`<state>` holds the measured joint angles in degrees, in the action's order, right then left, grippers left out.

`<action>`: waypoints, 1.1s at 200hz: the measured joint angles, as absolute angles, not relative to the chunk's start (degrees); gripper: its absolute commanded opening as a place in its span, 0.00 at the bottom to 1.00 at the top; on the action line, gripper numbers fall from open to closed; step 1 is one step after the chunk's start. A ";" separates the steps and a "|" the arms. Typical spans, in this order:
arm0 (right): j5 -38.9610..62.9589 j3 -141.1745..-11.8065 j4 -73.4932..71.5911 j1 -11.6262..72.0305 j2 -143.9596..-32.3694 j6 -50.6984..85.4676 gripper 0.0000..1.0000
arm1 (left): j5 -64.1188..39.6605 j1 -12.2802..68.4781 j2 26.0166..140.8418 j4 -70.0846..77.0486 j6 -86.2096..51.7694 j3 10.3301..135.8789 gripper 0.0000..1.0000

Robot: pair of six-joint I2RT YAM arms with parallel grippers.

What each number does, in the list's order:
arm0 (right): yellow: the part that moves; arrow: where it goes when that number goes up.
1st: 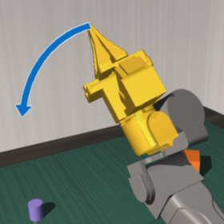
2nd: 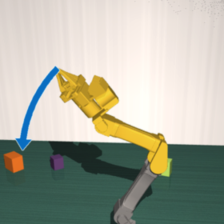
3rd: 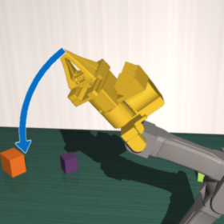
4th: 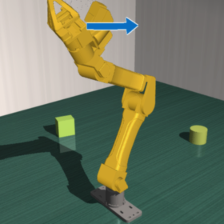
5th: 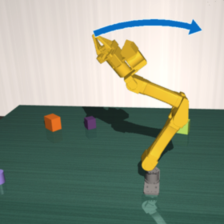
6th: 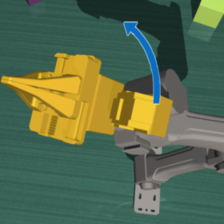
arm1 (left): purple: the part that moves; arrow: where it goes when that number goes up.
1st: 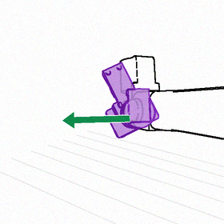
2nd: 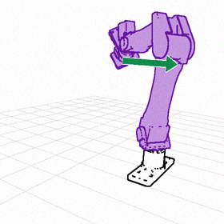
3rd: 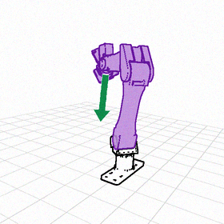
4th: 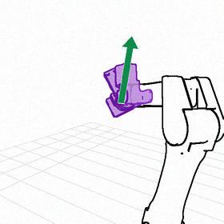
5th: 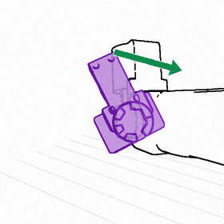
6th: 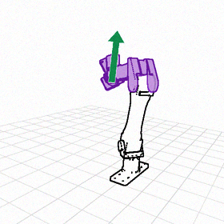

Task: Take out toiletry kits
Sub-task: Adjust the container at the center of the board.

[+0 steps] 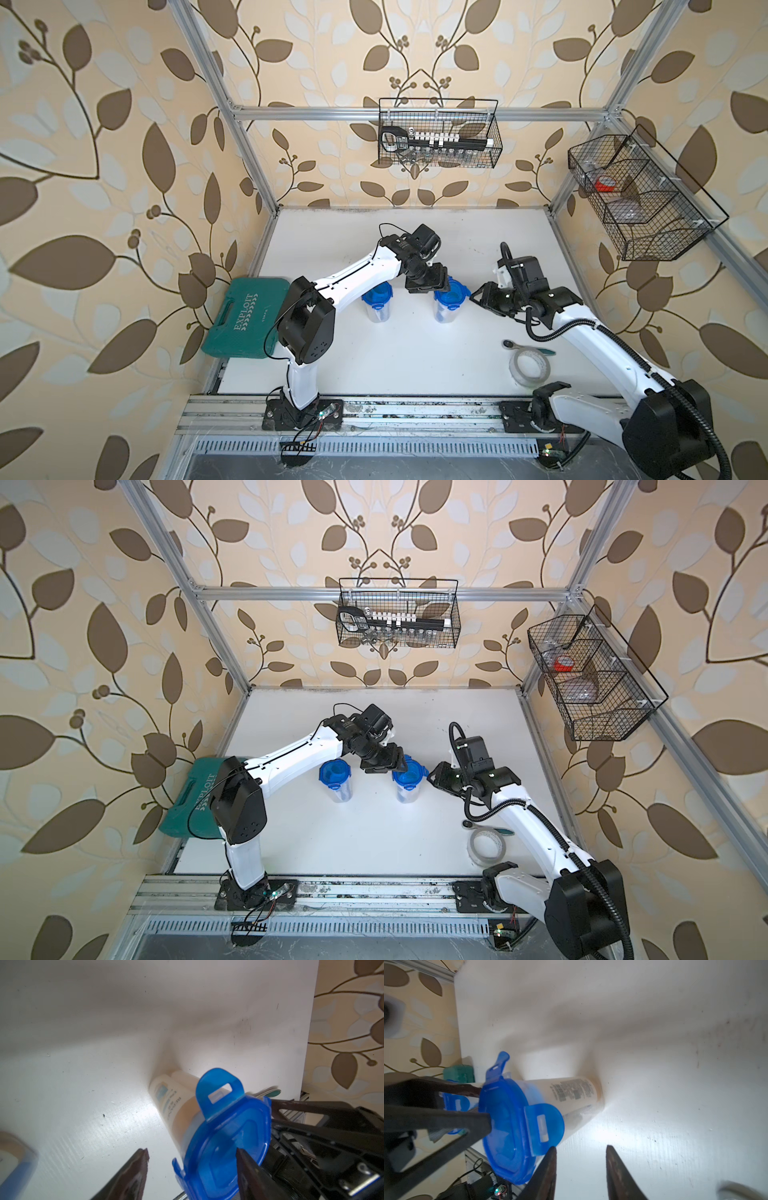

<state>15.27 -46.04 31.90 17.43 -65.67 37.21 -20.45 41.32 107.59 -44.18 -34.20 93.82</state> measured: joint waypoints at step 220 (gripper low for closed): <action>10.79 -61.87 31.83 17.21 -83.85 35.29 0.47 | -27.18 42.44 107.85 -40.23 -35.09 91.11 0.64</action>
<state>10.79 -61.87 31.83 17.21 -83.85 35.29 -27.18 42.44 107.85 -40.23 -35.09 91.11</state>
